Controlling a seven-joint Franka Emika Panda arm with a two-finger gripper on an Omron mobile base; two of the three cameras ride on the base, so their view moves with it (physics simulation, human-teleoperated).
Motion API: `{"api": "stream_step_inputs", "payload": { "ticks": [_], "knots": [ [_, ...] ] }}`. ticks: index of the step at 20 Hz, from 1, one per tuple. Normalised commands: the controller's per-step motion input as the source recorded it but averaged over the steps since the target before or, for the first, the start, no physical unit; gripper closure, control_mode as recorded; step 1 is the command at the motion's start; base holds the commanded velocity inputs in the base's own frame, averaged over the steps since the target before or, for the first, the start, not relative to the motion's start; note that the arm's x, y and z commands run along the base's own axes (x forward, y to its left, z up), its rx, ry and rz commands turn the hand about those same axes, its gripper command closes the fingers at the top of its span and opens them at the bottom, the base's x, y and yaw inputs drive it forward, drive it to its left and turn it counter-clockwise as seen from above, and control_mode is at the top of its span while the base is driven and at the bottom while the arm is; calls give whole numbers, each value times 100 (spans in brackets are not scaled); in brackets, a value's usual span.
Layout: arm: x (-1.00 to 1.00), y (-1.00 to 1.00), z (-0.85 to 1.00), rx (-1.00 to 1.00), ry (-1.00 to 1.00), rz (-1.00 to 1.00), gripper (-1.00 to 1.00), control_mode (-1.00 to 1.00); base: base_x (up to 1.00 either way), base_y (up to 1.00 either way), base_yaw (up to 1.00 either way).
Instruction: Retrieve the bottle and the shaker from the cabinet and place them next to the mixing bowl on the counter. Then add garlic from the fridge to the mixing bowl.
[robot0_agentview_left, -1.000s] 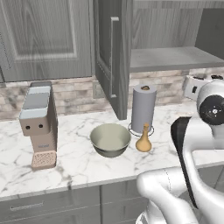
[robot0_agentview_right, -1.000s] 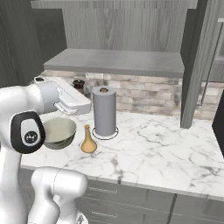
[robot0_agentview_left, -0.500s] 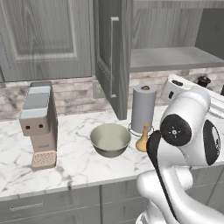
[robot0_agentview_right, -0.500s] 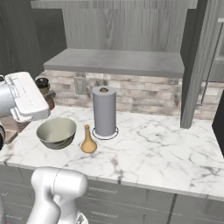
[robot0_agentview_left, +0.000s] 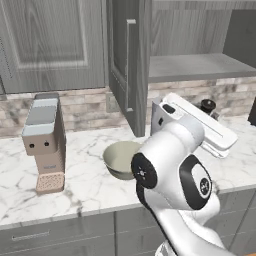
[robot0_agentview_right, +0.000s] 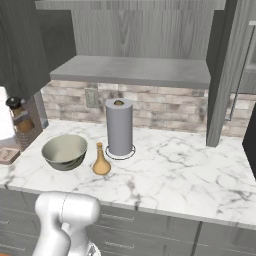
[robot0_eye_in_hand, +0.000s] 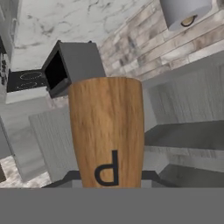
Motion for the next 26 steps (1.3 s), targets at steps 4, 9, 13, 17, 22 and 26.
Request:
{"api": "stream_step_inputs", "payload": {
  "ticks": [4, 9, 13, 17, 22, 26],
  "knots": [
    [-16, 49, -36, -4, -7, -7, 100, -100, 0, 0, 0],
    [-28, 40, -32, -2, -8, -5, 100, -100, 0, 0, 0],
    [-40, 32, -26, 0, -5, -4, 100, -100, 0, 0, 0],
    [-26, 29, -37, 0, 0, -2, 100, -100, 0, 0, 0],
    [-4, 40, -41, 0, 0, -2, 100, -100, 0, 0, 0],
    [0, 36, -41, 0, 0, -1, 100, -100, 0, 0, 0]
  ]
}}
